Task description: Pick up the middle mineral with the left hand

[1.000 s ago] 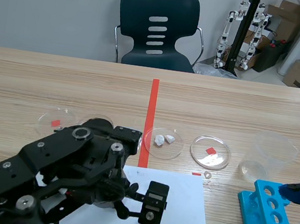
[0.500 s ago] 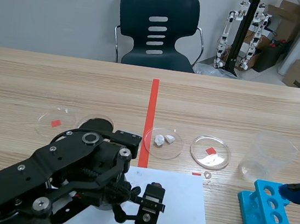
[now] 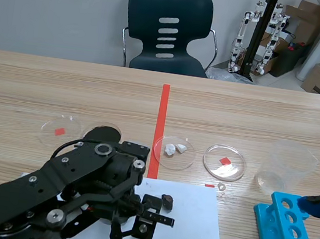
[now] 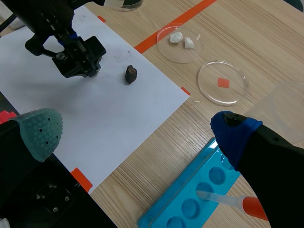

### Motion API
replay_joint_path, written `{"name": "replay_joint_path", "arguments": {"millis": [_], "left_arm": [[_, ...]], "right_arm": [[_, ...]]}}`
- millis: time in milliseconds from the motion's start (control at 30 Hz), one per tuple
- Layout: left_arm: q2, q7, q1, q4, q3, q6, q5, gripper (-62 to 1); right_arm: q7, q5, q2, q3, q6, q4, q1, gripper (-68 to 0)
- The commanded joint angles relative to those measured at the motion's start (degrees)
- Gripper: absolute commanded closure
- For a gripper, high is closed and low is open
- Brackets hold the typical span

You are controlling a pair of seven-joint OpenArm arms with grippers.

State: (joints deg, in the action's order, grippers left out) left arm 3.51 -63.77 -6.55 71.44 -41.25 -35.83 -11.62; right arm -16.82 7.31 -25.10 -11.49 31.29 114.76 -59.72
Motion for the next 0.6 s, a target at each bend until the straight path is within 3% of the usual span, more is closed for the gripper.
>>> {"name": "replay_joint_path", "arguments": {"millis": [0,167,567], "left_arm": [[-0.5,1.2,-0.3,-0.5,0.1,-0.1,0.4,-39.9],[-0.5,1.1,-0.3,-0.5,0.1,-0.1,0.4,-29.6],[-0.6,1.2,-0.3,-0.5,0.1,-0.1,0.4,-14.5]], "right_arm": [[-1.1,0.6,0.0,0.2,0.2,0.8,-0.1,-67.9],[-1.1,0.6,0.0,0.2,0.2,0.8,-0.1,-67.9],[-1.1,0.6,0.0,0.2,0.2,0.8,-0.1,-67.9]]}}
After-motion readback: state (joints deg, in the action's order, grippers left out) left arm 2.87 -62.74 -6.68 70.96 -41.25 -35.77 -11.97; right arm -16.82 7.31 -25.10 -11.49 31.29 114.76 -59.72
